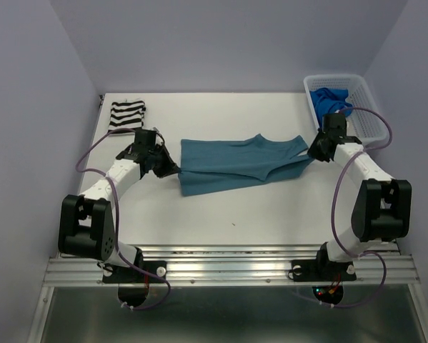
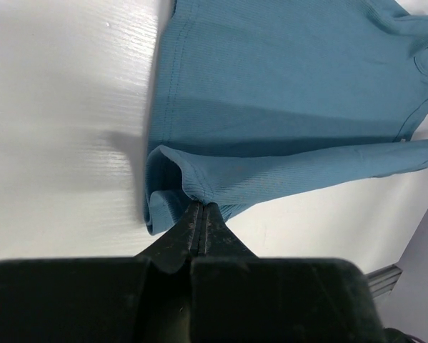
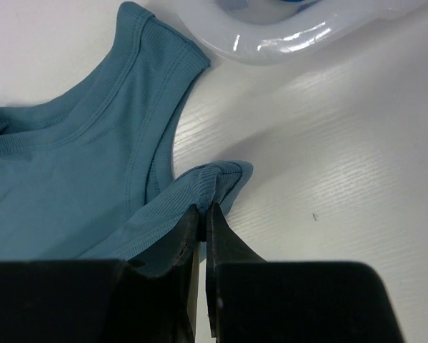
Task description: Fold and stack the tank tops
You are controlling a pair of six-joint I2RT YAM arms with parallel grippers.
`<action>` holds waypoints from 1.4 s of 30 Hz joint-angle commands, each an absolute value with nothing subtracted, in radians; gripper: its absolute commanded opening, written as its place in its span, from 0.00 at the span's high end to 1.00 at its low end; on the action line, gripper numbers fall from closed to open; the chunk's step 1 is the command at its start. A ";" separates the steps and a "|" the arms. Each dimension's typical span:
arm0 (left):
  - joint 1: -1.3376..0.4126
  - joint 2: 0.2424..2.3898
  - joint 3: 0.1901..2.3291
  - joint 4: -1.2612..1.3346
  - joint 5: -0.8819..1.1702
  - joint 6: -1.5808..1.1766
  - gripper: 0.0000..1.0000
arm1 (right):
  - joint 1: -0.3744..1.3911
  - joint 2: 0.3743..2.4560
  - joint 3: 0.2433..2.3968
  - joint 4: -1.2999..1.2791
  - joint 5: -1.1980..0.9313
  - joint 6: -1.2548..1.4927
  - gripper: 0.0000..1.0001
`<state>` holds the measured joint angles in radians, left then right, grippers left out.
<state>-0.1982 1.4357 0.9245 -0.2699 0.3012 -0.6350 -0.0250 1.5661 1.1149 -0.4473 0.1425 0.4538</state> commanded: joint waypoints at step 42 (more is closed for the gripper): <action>-0.146 1.413 0.902 -0.233 0.278 -0.615 1.00 | -0.029 1.531 1.160 -0.267 0.208 0.353 0.99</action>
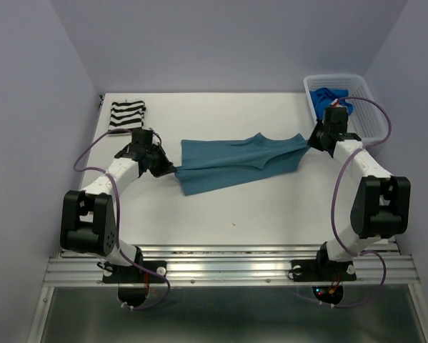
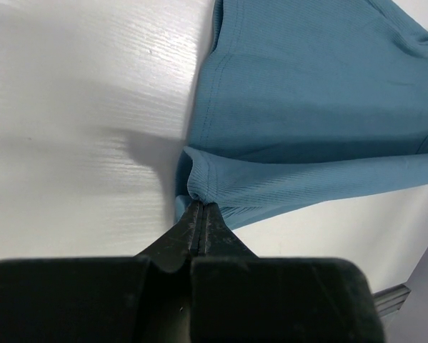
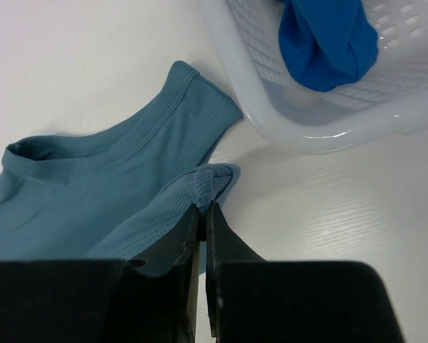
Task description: Fold and stack the tank tops
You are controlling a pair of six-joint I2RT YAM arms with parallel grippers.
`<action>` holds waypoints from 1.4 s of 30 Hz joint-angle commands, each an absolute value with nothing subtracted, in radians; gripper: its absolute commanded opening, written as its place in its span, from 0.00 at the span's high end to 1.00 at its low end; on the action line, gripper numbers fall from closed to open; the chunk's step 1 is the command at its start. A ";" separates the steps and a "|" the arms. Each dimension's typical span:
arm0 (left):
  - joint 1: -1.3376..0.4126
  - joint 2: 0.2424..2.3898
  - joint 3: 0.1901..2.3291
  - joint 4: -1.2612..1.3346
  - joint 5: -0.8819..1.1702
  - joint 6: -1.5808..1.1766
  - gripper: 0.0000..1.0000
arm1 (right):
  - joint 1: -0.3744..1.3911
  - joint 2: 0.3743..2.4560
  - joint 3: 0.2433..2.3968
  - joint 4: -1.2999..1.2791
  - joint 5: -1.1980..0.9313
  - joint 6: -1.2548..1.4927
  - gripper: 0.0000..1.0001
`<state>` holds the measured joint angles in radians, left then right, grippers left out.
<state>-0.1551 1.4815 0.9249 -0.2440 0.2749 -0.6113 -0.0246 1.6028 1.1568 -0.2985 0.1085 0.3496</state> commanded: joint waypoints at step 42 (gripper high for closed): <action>-0.408 1.305 0.745 -0.273 0.103 -0.784 1.00 | -0.029 1.407 1.025 -0.393 0.391 0.442 0.99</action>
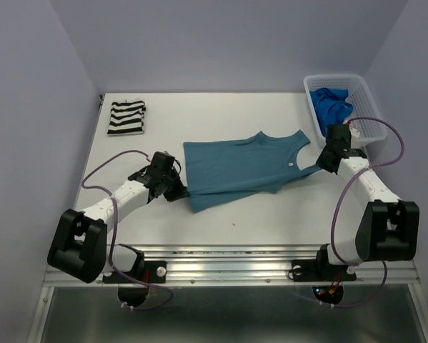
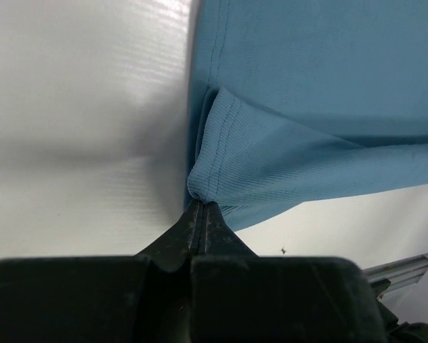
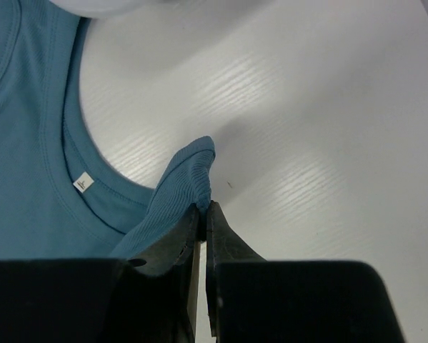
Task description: Fold and stack the tank tops
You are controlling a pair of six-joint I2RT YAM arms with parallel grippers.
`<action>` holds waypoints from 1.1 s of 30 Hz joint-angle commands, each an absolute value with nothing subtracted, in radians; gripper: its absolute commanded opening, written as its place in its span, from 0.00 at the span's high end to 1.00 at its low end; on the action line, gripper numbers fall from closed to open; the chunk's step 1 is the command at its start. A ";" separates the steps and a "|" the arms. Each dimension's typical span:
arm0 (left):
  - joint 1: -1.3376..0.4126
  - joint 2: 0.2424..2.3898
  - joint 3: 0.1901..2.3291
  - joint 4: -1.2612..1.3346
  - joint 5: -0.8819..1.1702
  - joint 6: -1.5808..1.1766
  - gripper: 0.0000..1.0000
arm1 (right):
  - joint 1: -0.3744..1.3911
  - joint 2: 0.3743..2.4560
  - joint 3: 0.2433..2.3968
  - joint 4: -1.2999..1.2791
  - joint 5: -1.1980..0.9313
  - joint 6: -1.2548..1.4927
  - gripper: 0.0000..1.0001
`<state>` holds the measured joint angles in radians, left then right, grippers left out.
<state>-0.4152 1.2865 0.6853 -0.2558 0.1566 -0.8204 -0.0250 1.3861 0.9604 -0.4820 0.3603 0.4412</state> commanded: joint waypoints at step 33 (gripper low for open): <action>-0.370 1.707 1.106 -0.229 0.084 -0.523 1.00 | -0.069 1.563 1.072 -0.423 0.480 0.439 0.99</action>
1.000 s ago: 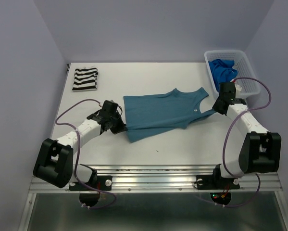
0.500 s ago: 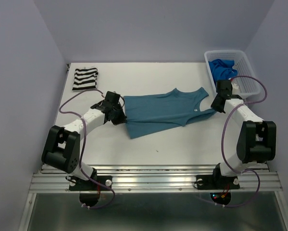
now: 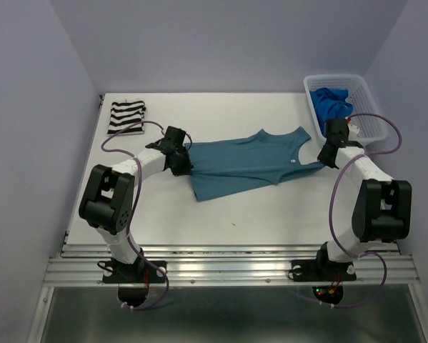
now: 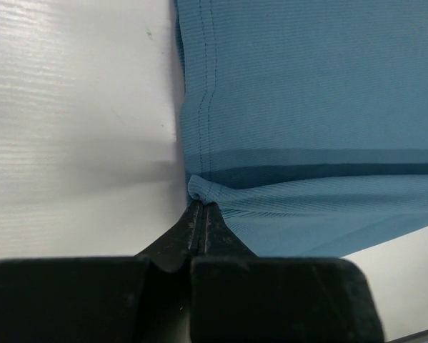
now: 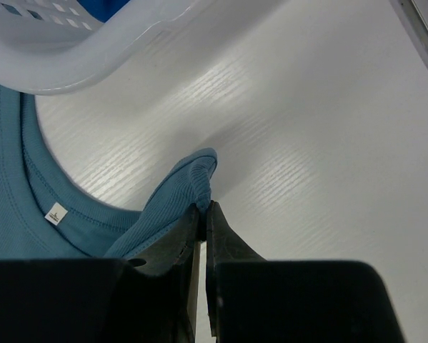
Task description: Fold and stack the tank tops
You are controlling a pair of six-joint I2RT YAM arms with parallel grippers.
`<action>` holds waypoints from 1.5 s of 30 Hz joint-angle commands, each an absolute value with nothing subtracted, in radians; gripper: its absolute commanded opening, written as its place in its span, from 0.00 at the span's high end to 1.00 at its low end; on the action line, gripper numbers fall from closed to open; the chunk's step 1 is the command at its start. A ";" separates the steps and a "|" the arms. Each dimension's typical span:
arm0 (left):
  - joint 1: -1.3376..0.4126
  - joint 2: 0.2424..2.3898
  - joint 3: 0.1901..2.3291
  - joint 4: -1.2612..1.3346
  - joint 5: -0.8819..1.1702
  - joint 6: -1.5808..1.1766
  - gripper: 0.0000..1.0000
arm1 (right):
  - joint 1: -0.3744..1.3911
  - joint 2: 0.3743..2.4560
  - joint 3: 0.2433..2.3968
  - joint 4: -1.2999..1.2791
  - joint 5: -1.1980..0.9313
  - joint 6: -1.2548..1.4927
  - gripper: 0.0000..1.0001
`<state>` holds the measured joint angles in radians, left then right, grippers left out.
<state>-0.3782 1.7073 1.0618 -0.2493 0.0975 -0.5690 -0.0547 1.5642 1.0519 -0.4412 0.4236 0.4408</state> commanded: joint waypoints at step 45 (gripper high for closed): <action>-0.311 1.790 1.108 -0.222 0.020 -0.566 0.55 | -0.058 1.819 1.325 -0.331 0.321 0.337 0.79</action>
